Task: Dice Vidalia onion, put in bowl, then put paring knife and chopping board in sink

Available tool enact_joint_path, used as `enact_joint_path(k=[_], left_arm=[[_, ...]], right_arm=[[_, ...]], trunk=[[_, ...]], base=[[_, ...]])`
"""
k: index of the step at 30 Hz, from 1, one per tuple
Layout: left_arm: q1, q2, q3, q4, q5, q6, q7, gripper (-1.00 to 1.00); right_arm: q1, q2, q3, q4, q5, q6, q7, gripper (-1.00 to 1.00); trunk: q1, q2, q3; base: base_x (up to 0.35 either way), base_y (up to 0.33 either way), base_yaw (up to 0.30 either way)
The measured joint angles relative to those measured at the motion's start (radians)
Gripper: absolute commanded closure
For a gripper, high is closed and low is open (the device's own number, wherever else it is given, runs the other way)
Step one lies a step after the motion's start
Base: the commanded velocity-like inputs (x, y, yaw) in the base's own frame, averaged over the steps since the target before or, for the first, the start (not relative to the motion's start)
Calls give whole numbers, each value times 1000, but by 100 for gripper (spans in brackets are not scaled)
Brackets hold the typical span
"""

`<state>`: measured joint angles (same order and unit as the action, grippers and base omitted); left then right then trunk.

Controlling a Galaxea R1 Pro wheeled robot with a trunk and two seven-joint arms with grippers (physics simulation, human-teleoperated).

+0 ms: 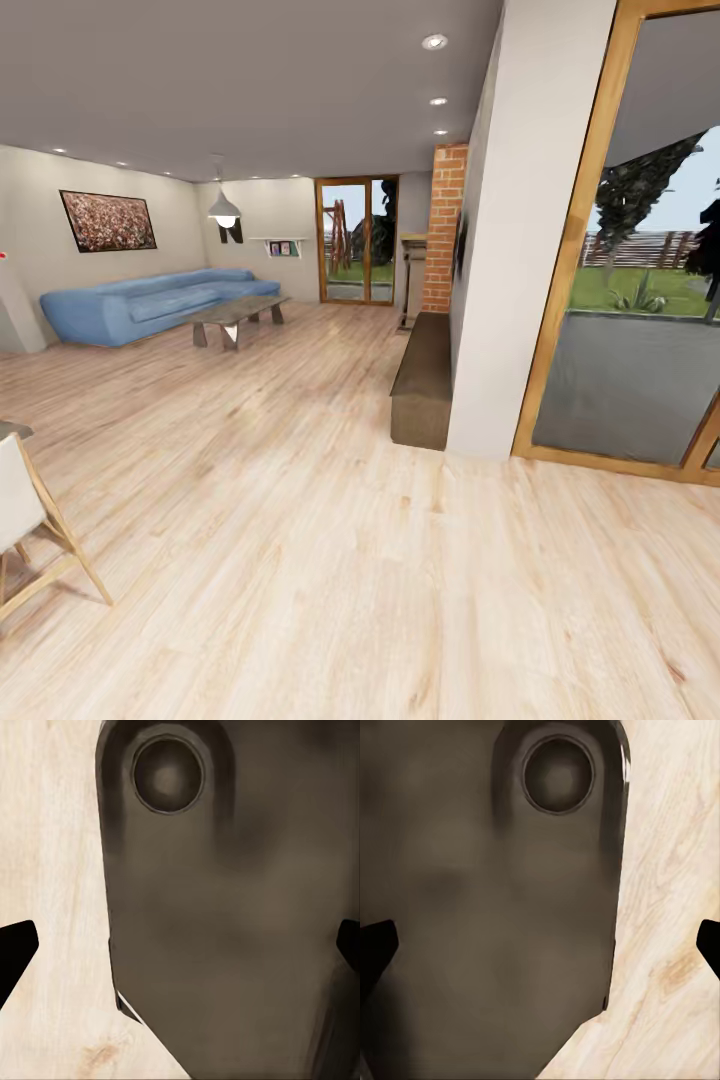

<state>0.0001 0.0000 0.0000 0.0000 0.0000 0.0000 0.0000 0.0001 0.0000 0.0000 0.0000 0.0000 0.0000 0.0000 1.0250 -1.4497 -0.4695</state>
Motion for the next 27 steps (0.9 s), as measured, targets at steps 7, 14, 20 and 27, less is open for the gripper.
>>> enact_joint_path(k=[7, 14, 20, 27], left_arm=[[1, -19, 4, -1, 4, 4, -14, -100], [0, -20, 6, -8, 3, -1, -13, -100], [0, -20, 7, -34, 3, -1, -13, -100], [0, -17, 8, -74, 3, -1, -9, -100]], right_arm=[[-3, 17, 3, -15, -2, 5, -1, -100], [-16, 42, 4, -27, -1, 2, -1, -100], [-17, 44, 2, -34, -3, -1, -1, -100], [-17, 44, 1, -41, -3, -11, -2, -100]], trunk=[[0, 0, 0], [0, 0, 0], [0, 0, 0], [0, 0, 0]], base=[[0, 0, 0], [0, 0, 0], [0, 0, 0], [0, 0, 0]])
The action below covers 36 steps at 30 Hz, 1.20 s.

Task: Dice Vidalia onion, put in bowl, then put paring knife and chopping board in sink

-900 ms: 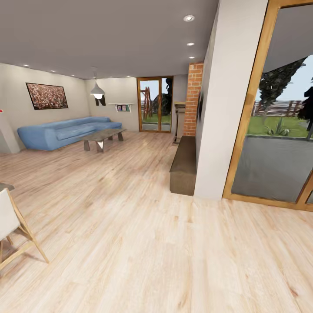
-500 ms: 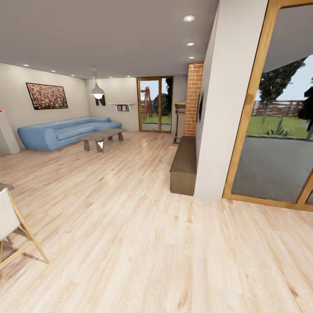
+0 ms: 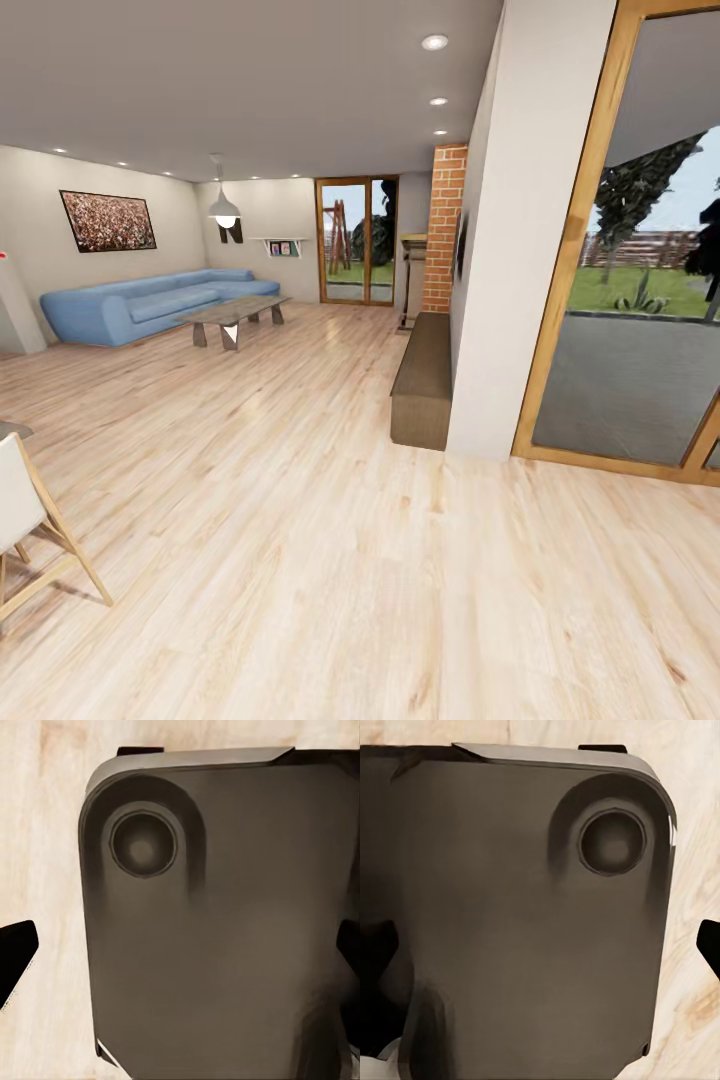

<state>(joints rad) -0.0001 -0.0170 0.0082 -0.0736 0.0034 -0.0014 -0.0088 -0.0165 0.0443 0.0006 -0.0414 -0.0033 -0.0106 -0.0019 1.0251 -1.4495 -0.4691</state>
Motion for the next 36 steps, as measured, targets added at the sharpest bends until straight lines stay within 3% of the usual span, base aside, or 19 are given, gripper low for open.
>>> enact_joint_path(k=[9, 10, 12, 15, 20, 23, 24, 25, 36], left_arm=[[0, 17, 1, -51, -1, 0, 3, -100], [0, 19, 1, -118, -1, 0, 4, -100], [-1, 24, 1, -451, -1, 0, 5, -100], [0, 37, 3, -527, 0, -2, 5, -100], [0, 48, 2, -508, 11, -107, 5, -100], [0, 55, 5, -421, 16, -241, 6, -100], [0, 57, 8, -411, 16, -258, 6, -100], [0, 65, 32, -382, 18, -307, 6, -100], [0, 68, 48, -369, 19, -323, 6, -100]], right_arm=[[0, -4, -2, -52, 1, -48, -16, -100], [1, -3, -2, -93, 1, -234, -28, -100], [-4, -2, -2, -380, 2, -256, -52, -100], [0, -9, -1, -470, 2, -269, -63, -100], [0, -37, 0, -528, -2, -280, -65, -100], [0, -42, 2, -508, -3, -293, -66, -100], [0, -42, 2, -505, -2, -296, -66, -100], [0, -43, 1, -497, -2, -307, -67, -100], [0, -38, 2, -490, -4, -312, -67, -100]], trunk=[[0, 0, 0], [0, 0, 0], [0, 0, 0], [0, 0, 0], [0, 0, 0], [0, 0, 0], [0, 0, 0], [0, 0, 0], [0, 0, 0]], base=[[0, 0, 0], [0, 0, 0], [0, 0, 0], [0, 0, 0], [0, 0, 0], [0, 0, 0], [0, 0, 0], [0, 0, 0], [0, 0, -42]])
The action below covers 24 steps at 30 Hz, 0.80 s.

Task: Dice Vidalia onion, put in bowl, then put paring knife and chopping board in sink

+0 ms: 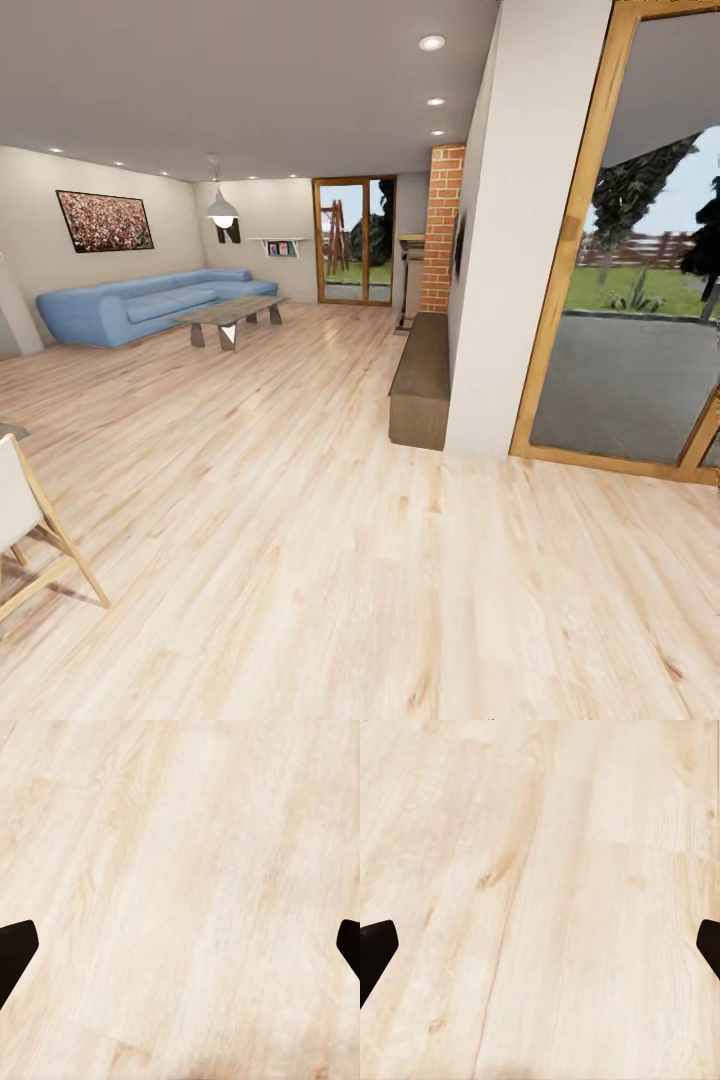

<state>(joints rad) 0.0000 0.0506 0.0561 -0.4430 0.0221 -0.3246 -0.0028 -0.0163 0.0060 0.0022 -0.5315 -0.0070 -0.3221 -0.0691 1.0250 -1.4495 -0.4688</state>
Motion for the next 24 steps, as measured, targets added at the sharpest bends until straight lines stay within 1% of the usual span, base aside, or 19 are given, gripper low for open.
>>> enact_joint_path(k=[24], left_arm=[[0, 0, 0, -2, 0, 0, 0, -100]], right_arm=[[0, -2, -1, 0, 0, 0, 0, -100]], trunk=[[0, 0, 11]], base=[[0, 0, -234]])
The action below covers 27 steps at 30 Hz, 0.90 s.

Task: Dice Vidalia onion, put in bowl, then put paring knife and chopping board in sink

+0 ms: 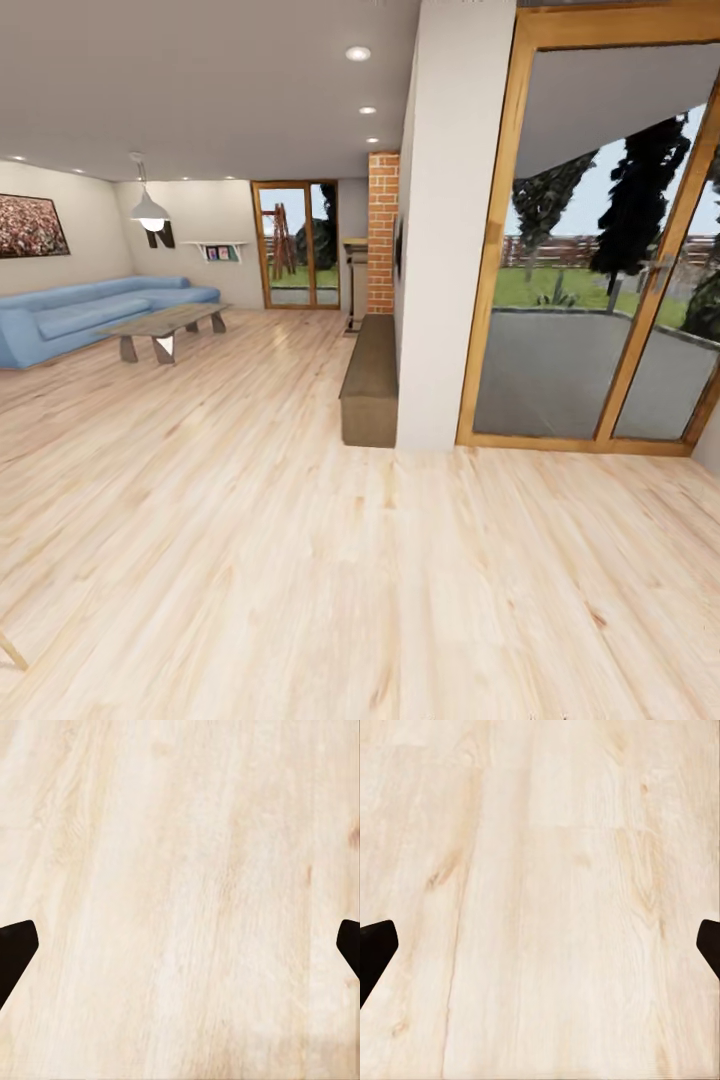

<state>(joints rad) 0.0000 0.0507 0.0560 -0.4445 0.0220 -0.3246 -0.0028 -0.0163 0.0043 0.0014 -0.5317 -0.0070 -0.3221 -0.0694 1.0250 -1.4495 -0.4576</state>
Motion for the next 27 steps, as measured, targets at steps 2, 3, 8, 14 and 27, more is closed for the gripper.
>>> enact_joint_path(k=[2, 3, 8, 14, 27], left_arm=[[0, 0, 0, 1, 0, 0, 0, -100], [0, 0, 0, 1, 0, 0, 0, -100], [0, 0, 0, 1, -1, 0, -1, -100], [0, -1, -1, 1, -1, -1, -1, -100], [0, -3, -1, 2, -1, -3, -1, -100]], right_arm=[[0, 0, 0, 0, 0, 0, 0, -100], [0, 0, 1, 0, 0, 0, 0, -100], [0, -1, 1, 0, 0, 0, 0, -100], [0, -1, 1, 0, 0, 0, 1, -100], [0, -1, 1, 0, 0, 0, 0, -100]], trunk=[[0, 0, 0], [0, 0, 0], [0, 0, 0], [0, 0, 0], [1, 0, 0]], base=[[0, 0, -276], [0, 0, -278], [0, 0, -279], [-36, 0, -279], [-316, 0, -279]])
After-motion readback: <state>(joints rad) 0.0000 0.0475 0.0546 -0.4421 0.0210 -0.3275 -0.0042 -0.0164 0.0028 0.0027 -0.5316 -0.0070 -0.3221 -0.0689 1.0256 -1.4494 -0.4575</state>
